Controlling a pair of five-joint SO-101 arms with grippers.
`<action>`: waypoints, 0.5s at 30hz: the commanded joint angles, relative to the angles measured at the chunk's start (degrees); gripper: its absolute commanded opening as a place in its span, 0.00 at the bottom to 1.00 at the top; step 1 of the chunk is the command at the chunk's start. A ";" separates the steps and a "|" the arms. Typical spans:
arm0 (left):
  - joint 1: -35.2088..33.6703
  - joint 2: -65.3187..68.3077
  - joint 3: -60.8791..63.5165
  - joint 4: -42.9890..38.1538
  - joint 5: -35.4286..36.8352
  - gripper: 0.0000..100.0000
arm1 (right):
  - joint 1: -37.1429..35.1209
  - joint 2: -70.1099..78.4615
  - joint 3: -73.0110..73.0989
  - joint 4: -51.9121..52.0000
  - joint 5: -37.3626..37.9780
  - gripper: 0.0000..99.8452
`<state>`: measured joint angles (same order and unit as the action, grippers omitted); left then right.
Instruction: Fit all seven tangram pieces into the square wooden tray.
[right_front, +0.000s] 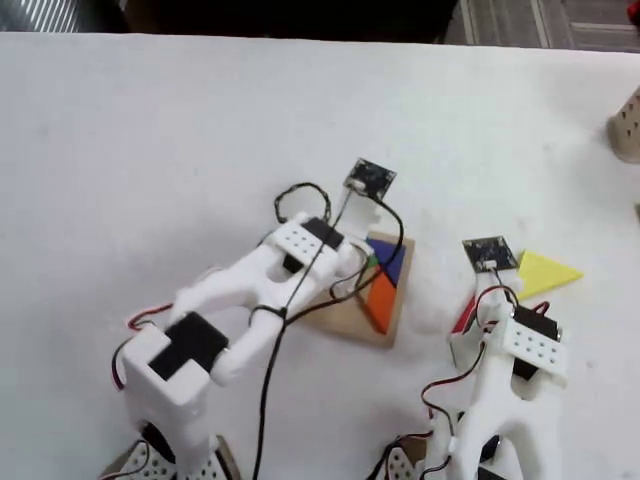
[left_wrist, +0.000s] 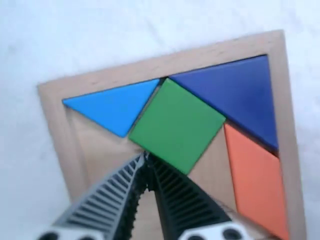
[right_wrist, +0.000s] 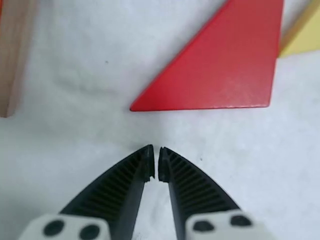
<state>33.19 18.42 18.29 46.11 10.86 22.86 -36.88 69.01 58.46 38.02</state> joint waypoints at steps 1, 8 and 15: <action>0.84 -0.13 -1.93 -3.87 2.29 0.02 | 0.31 -1.63 -0.26 -0.75 1.23 0.02; 0.48 -1.36 -2.37 -0.53 3.69 0.02 | 0.31 -1.63 -0.26 -0.75 1.32 0.02; 0.66 -10.68 2.02 3.34 3.60 0.02 | 0.31 -1.63 -0.26 -0.75 1.23 0.02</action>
<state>33.54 14.90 18.64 48.57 14.11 22.86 -36.88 69.01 58.46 38.73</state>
